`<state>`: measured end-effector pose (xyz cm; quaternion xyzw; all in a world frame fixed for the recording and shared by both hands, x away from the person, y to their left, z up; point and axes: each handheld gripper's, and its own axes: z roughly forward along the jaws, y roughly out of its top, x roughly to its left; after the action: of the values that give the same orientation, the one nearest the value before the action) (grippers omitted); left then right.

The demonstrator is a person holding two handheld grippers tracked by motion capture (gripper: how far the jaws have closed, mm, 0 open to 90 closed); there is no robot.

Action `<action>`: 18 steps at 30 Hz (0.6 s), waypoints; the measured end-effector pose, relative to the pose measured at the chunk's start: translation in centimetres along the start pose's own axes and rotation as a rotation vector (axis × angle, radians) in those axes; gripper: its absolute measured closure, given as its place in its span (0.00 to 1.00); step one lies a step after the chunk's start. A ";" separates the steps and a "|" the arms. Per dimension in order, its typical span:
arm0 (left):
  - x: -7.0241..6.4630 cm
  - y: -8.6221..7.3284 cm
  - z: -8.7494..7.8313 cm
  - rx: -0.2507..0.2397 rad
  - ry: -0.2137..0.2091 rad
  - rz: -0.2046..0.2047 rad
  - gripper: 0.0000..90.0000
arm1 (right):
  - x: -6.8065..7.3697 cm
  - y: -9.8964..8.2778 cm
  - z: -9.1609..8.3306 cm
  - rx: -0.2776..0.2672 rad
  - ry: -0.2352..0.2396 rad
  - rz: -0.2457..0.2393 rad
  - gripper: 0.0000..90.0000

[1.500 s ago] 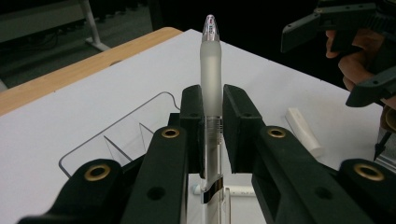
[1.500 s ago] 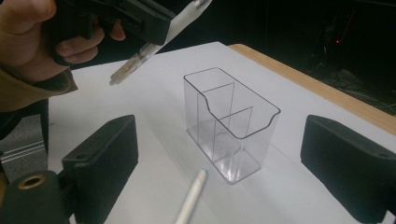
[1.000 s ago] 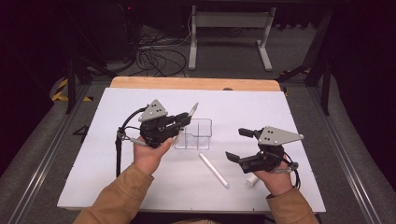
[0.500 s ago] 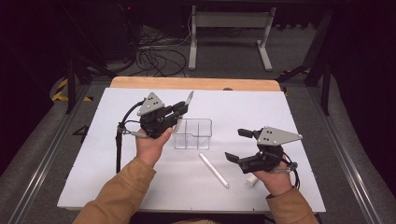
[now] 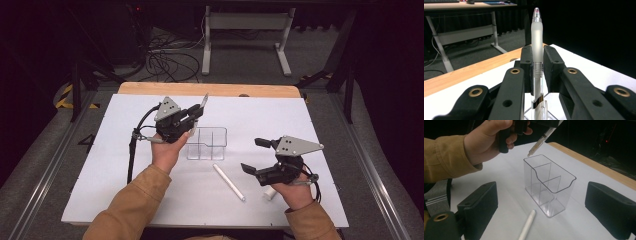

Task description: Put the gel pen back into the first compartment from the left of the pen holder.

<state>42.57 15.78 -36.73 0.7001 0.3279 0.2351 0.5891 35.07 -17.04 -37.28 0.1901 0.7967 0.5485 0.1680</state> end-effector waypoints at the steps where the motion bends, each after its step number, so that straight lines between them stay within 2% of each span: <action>1: 0.1 0.0 0.0 0.003 0.000 -0.003 0.88 | 0.0 0.0 0.0 -0.001 0.000 0.000 0.13; 7: 0.4 -0.3 0.1 0.007 -0.012 -0.009 0.88 | 0.0 0.0 0.0 -0.002 0.001 0.001 0.13; 10: 0.6 -0.6 0.2 0.020 -0.028 -0.005 0.88 | 0.0 0.0 0.0 -0.002 0.000 0.000 0.13; 18: 1.0 -1.5 0.6 0.057 -0.033 -0.007 0.88 | 0.0 0.0 0.0 -0.004 0.002 0.001 0.13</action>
<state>43.36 16.27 -38.40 0.7190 0.3273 0.2121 0.5753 35.07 -17.07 -37.26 0.1895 0.7959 0.5501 0.1674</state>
